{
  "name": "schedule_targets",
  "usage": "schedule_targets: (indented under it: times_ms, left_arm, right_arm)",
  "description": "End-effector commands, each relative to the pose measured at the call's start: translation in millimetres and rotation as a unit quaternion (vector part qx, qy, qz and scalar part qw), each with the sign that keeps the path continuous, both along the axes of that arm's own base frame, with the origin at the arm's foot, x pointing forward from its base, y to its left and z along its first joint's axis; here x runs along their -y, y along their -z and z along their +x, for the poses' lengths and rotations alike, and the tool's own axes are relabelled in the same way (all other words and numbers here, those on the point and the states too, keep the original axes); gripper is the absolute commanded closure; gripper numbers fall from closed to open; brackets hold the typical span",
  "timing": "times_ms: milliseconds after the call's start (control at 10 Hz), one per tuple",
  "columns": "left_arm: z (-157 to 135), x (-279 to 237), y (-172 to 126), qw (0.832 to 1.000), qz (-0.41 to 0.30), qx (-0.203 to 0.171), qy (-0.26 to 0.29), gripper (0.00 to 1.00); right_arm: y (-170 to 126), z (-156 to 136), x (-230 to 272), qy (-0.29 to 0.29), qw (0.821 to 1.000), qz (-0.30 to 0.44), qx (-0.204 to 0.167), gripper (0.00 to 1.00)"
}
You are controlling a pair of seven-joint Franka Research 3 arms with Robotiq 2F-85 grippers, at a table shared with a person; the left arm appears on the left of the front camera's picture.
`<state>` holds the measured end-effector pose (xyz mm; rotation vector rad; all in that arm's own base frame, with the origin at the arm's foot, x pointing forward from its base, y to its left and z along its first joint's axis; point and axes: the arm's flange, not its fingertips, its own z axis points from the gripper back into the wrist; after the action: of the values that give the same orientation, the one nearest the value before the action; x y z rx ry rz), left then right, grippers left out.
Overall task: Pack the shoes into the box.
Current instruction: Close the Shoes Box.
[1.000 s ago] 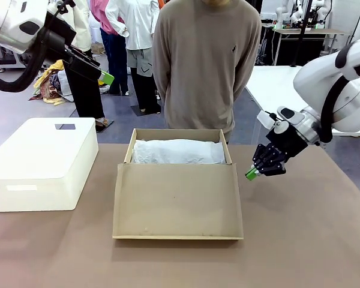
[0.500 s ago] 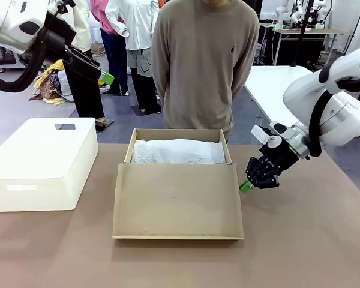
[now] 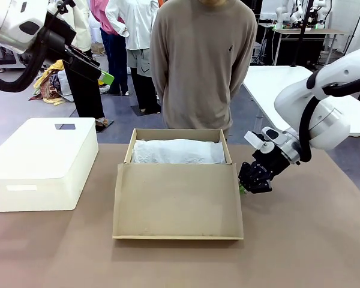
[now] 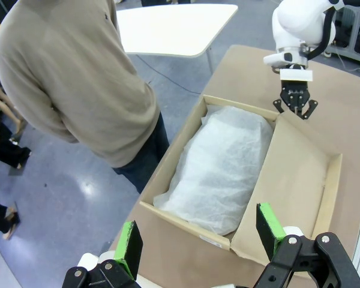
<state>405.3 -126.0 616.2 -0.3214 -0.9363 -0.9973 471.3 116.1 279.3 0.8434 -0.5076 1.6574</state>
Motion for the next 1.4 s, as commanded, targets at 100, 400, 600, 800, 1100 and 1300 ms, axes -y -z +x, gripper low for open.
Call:
schedule_targets:
  times_ms: [100, 400, 600, 800, 1100, 1300]
  left_arm:
    - [2.5, -2.1, 2.0, 1.000, -0.007, 0.004, 0.013, 0.00]
    - [2.5, -2.1, 2.0, 1.000, -0.007, 0.004, 0.013, 0.00]
    - [2.5, -2.1, 2.0, 1.000, -0.007, 0.004, 0.013, 0.00]
    - [2.5, -2.1, 2.0, 1.000, -0.007, 0.004, 0.013, 0.00]
    - [2.5, -2.1, 2.0, 1.000, -0.007, 0.004, 0.013, 0.00]
    - [2.5, -2.1, 2.0, 1.000, -0.007, 0.004, 0.013, 0.00]
  right_arm:
    - [1.8, -0.5, -5.3, -0.028, 0.999, 0.031, 0.010, 1.00]
    - [-1.2, -6.1, -5.1, -0.049, 0.997, 0.057, -0.017, 1.00]
    - [-4.1, -11.0, -4.8, -0.054, 0.995, 0.081, -0.018, 1.00]
    - [-7.5, -13.1, -3.6, -0.043, 0.993, 0.111, -0.023, 1.00]
    - [-14.6, -15.6, 1.3, -0.016, 0.986, 0.165, -0.031, 1.00]
    - [-21.2, -19.6, 7.5, -0.004, 0.980, 0.196, -0.043, 1.00]
